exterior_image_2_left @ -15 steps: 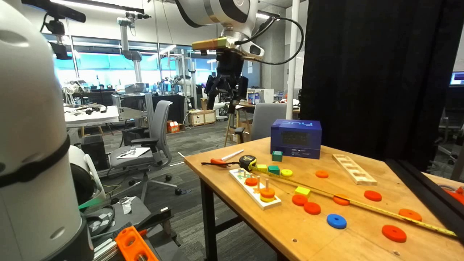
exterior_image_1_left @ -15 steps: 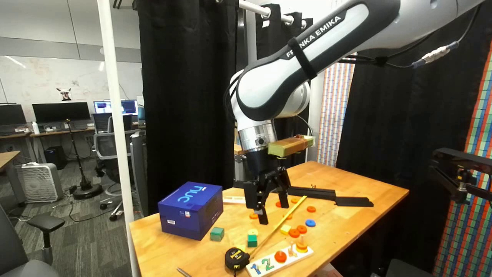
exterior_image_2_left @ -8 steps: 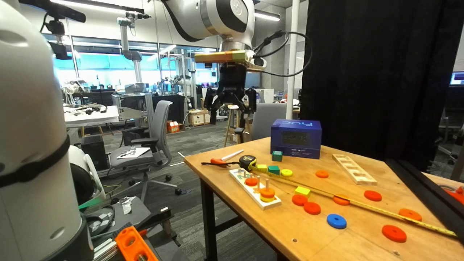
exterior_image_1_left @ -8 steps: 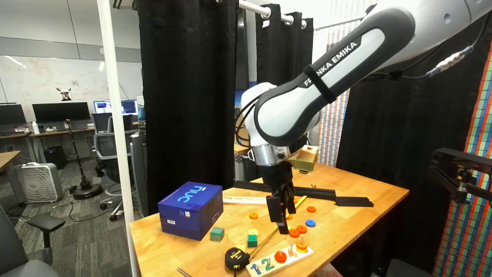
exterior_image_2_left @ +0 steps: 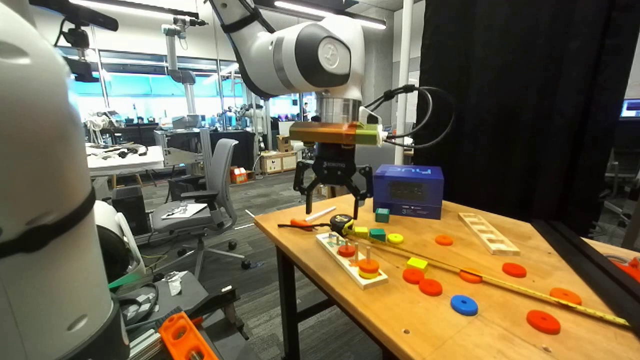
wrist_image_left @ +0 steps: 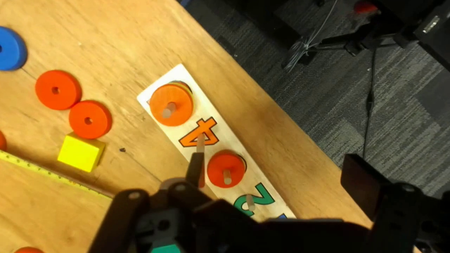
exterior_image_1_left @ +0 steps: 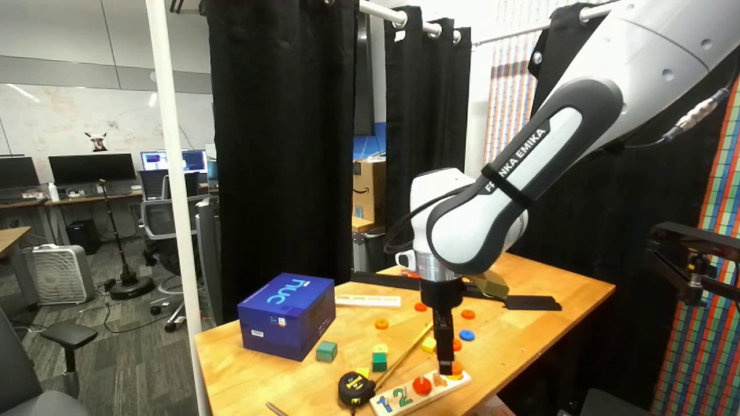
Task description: Remove the orange ring from the platform
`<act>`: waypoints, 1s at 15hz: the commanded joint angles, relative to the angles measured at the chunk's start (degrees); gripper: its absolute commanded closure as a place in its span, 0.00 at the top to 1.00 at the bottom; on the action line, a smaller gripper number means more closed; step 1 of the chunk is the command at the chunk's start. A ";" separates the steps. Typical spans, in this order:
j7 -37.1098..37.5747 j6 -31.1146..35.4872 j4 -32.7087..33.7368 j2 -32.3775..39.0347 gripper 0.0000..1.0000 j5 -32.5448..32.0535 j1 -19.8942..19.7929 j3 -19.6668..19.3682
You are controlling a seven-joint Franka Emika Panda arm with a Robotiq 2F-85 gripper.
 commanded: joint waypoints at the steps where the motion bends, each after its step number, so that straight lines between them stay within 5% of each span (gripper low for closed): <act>1: -6.46 8.47 -2.26 3.68 1.00 0.60 -1.01 -1.33; 15: -15.34 16.21 1.45 12.88 1.00 -2.35 -8.28 -1.69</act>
